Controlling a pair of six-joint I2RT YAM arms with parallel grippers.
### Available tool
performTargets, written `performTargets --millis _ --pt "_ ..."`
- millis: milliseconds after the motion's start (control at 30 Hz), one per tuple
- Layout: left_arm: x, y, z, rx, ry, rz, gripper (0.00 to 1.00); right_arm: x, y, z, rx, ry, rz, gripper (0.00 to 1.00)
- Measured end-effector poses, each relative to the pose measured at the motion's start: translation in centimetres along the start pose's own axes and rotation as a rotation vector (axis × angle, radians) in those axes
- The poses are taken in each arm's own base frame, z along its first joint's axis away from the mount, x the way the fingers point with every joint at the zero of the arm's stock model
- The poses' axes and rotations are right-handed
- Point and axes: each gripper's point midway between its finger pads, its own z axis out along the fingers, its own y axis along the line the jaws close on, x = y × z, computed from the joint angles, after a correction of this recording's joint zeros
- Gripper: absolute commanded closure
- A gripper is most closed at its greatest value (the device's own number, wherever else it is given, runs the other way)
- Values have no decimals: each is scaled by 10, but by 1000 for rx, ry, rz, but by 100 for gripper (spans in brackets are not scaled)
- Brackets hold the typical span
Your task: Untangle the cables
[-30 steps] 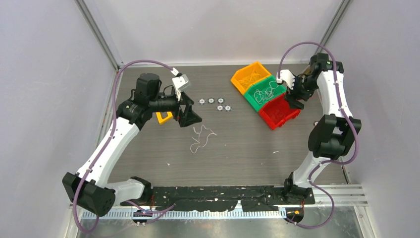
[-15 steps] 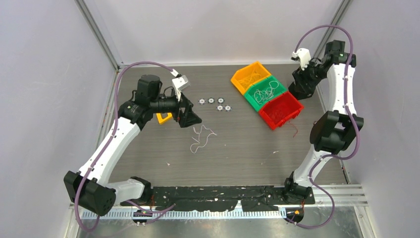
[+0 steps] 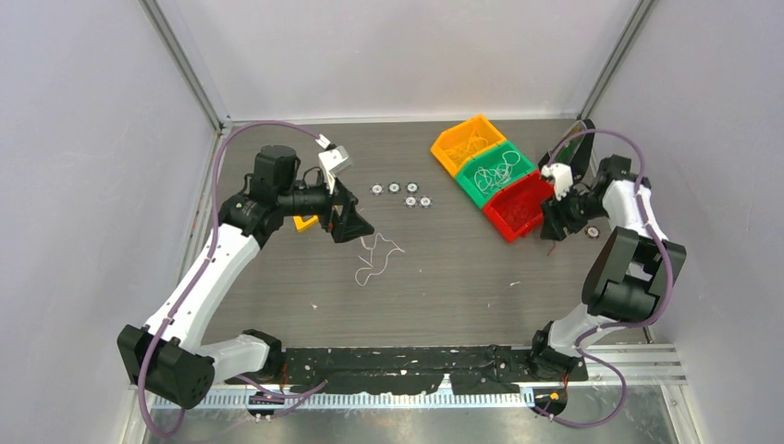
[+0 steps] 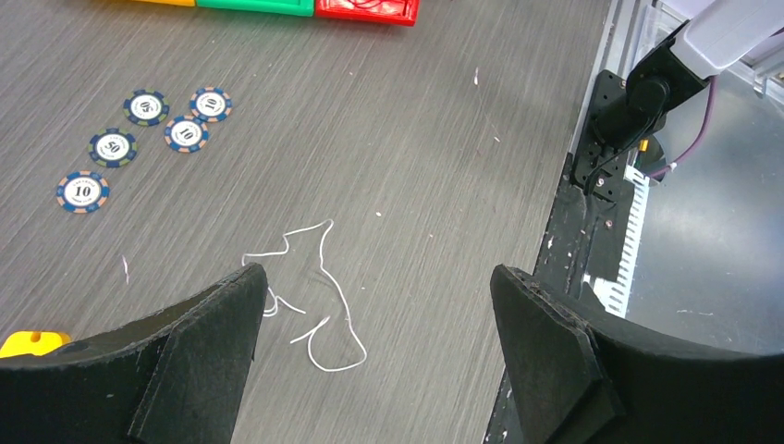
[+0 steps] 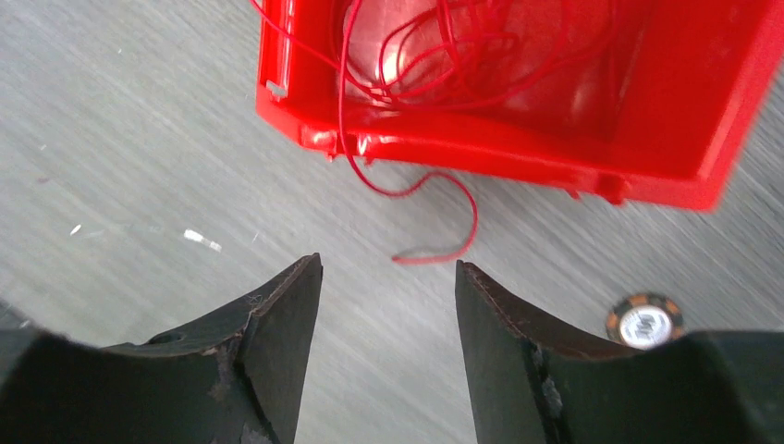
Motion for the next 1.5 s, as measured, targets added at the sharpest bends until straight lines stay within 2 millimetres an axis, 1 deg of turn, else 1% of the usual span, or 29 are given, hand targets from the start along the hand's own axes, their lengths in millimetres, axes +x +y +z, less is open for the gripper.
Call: performTargets --millis 67,200,300,467,600,700,733,767,800,867,933,1033,1133,1200,1233,1300,1333,1367,1400,1433,1500 --pt "0 0 0 2 1 2 7 8 4 16 -1 -21 -14 39" --pt "2 0 -1 3 8 11 7 15 5 36 5 -54 -57 39" --pt "3 -1 -2 4 13 15 7 16 -2 44 32 -76 -86 44" --pt "5 -1 -2 5 22 8 7 9 -17 49 92 -116 -130 51" --pt "6 -2 -3 6 26 5 8 1 -22 49 111 -145 -151 61" --pt "6 -2 -3 6 26 6 7 -1 -20 49 99 -158 -151 70" --pt "6 -2 -3 6 26 6 8 -1 -19 48 94 -160 -151 75" --pt "6 -2 -3 6 26 7 7 -2 -18 48 89 -162 -152 78" --pt "6 -2 -3 6 26 7 8 -2 -17 48 83 -163 -154 85" --pt "6 -2 -3 6 26 7 8 -2 -14 47 68 -163 -159 93" --pt "6 -2 -3 6 25 9 8 -2 -10 46 50 -159 -161 94" --pt "5 -3 -4 4 20 15 8 -3 -3 38 31 -149 -169 94" --pt "3 -4 -6 3 15 28 8 -14 -1 20 38 -156 -193 94" --pt "2 -5 -7 3 11 34 8 -28 -3 4 57 -172 -216 94" --pt "2 -5 -7 3 10 36 7 -39 -6 -7 74 -186 -238 94" --pt "2 -6 -7 4 10 38 7 -55 -11 -20 100 -206 -271 94" --pt "3 -6 -7 4 11 37 7 -62 -14 -25 113 -214 -286 90" --pt "3 -5 -7 4 11 36 7 -68 -15 -29 118 -218 -296 75" --pt "3 -5 -7 4 11 36 7 -73 -15 -32 117 -218 -302 68" --pt "3 -5 -7 4 11 37 7 -76 -15 -34 111 -216 -302 58" --pt "3 -4 -8 2 10 38 7 -78 -15 -34 100 -207 -309 52"
